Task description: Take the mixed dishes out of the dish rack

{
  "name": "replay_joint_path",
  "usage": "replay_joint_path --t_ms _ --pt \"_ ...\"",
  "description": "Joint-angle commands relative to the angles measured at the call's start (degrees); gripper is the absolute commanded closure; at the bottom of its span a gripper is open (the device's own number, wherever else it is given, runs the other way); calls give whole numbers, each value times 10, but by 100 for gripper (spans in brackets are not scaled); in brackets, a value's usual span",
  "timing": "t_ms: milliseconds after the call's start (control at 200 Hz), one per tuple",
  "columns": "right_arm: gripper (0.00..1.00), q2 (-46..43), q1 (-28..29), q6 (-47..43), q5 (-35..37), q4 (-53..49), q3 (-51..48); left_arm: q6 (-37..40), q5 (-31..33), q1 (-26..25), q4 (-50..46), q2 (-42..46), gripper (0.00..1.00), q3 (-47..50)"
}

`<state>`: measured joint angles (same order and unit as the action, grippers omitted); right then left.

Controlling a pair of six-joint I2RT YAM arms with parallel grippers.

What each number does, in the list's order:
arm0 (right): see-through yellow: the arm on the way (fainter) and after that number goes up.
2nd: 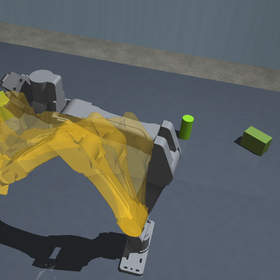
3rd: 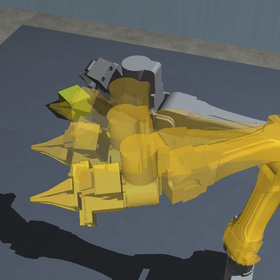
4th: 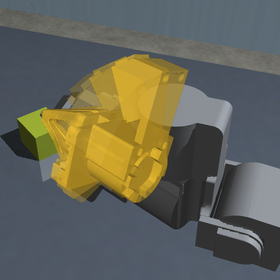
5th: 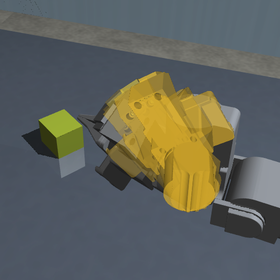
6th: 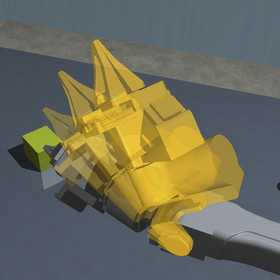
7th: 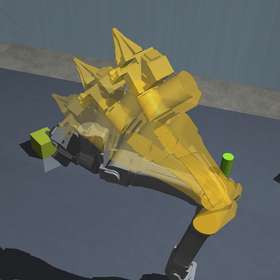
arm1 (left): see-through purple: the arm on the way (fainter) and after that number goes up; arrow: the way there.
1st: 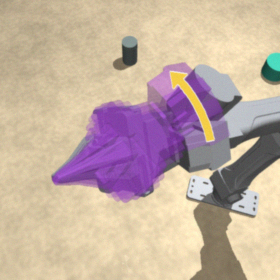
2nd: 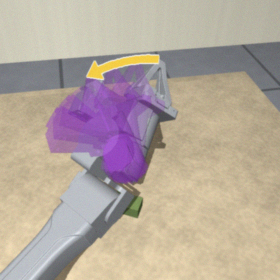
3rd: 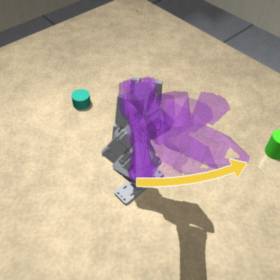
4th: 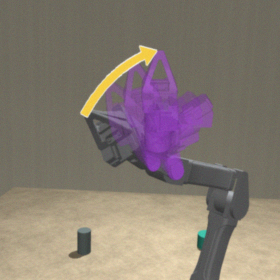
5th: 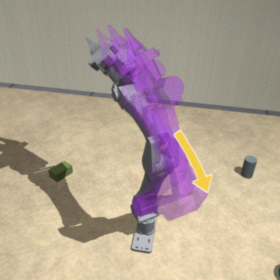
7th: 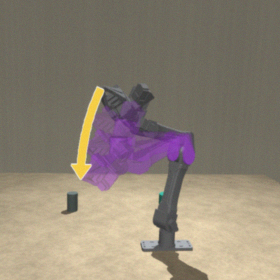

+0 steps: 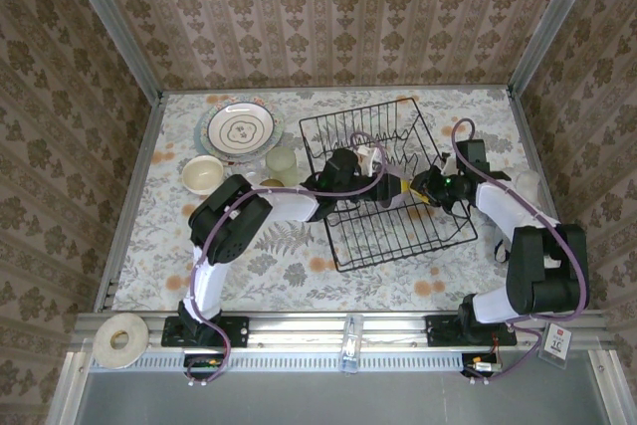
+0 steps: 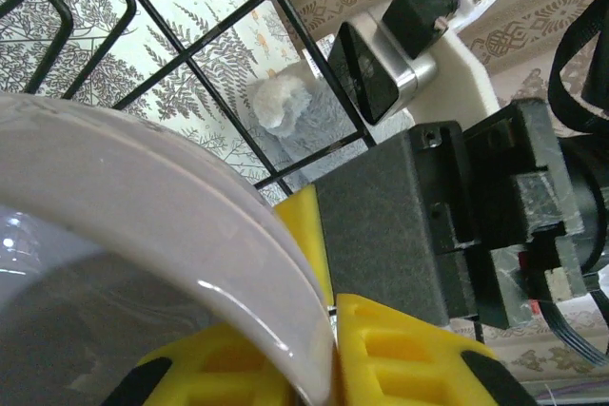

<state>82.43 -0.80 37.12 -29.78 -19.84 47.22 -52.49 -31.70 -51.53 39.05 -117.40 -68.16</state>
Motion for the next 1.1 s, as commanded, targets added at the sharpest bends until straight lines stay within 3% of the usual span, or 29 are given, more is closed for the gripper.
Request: replay_joint_path --t_ms 0,270,625,810,945,1095 --pt "72 -9 5 -11 -14 -39 -7 15 -13 -7 32 4 99 -18" --pt "72 -23 5 -10 -9 -47 -7 30 -24 -7 20 38 100 -23" --pt "64 -59 4 -13 8 -67 1 151 18 -4 -165 185 100 -50" --pt "55 -71 4 -19 4 -73 0 250 92 -6 -347 302 100 -68" --pt "49 -79 4 -22 -1 -75 1 314 183 -2 -504 392 100 -87" --pt "41 -95 4 -26 -11 -75 2 335 295 20 -667 489 100 -105"
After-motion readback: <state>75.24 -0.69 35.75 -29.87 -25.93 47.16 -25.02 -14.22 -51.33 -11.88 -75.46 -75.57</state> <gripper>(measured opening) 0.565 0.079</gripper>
